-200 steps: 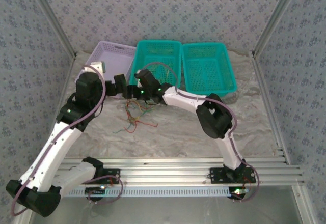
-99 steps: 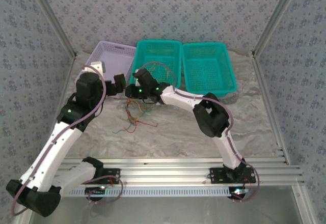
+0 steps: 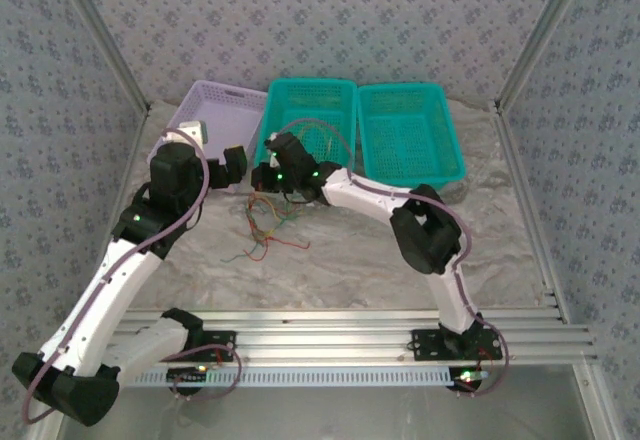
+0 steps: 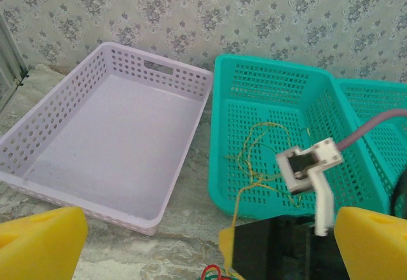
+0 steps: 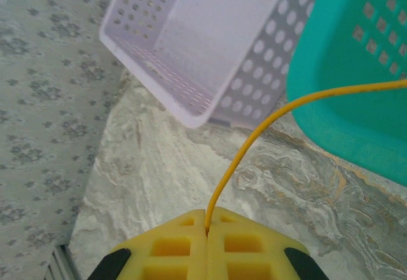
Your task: Untangle the cables
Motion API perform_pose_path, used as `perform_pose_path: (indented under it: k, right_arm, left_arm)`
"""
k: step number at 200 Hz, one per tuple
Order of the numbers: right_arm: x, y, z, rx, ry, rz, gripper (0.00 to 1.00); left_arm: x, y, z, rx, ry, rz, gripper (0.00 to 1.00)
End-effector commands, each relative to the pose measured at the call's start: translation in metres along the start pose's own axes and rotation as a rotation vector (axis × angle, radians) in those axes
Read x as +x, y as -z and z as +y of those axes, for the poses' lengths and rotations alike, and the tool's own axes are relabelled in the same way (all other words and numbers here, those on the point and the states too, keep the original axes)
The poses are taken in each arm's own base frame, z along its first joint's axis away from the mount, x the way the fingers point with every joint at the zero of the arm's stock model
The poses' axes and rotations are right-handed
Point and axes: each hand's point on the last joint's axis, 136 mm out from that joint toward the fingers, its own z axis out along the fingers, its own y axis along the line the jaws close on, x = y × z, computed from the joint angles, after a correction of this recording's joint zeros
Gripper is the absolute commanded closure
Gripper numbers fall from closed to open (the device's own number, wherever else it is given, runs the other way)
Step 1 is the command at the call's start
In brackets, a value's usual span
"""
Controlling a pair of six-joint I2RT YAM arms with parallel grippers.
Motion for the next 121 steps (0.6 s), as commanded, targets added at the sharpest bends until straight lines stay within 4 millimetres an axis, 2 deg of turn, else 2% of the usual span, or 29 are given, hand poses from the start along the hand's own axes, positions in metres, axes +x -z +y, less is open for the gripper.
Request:
perform_pose_path:
  k: [1,15,29,57,81,96,101,121]
  right_arm:
    - [-0.04,0.042,0.029,-0.053,0.046,-0.113,1.0]
    - [-0.052,0.054,0.029,-0.049,0.055,-0.139,1.0]
    - [-0.064,0.062,0.018,-0.02,0.05,-0.161,1.0]
    - [-0.09,0.072,-0.024,0.03,-0.03,-0.197,1.0]
    - [-0.114,0.072,-0.071,0.121,-0.099,-0.201,1.0]
    - [-0.122,0.067,-0.084,0.135,-0.125,-0.144,1.0]
    - [-0.122,0.066,-0.088,0.149,-0.136,-0.121,0.96]
    - [-0.119,0.066,-0.093,0.19,-0.116,-0.09,0.62]
  left_arm:
    - [-0.007,0.002,0.003,-0.014,-0.013,-0.033,0.0]
    - [-0.006,0.002,0.004,-0.017,-0.016,-0.031,0.0]
    - [-0.006,0.001,0.004,-0.016,-0.016,-0.027,0.0]
    - [-0.004,0.0,0.003,-0.015,-0.022,-0.023,0.0]
    - [-0.002,-0.003,0.001,-0.007,-0.023,-0.011,0.0]
    - [0.0,-0.005,-0.001,-0.003,-0.026,-0.001,0.0]
    - [0.0,-0.005,-0.001,-0.003,-0.026,0.001,0.0]
    - [0.001,-0.006,-0.002,-0.001,-0.029,0.004,0.0]
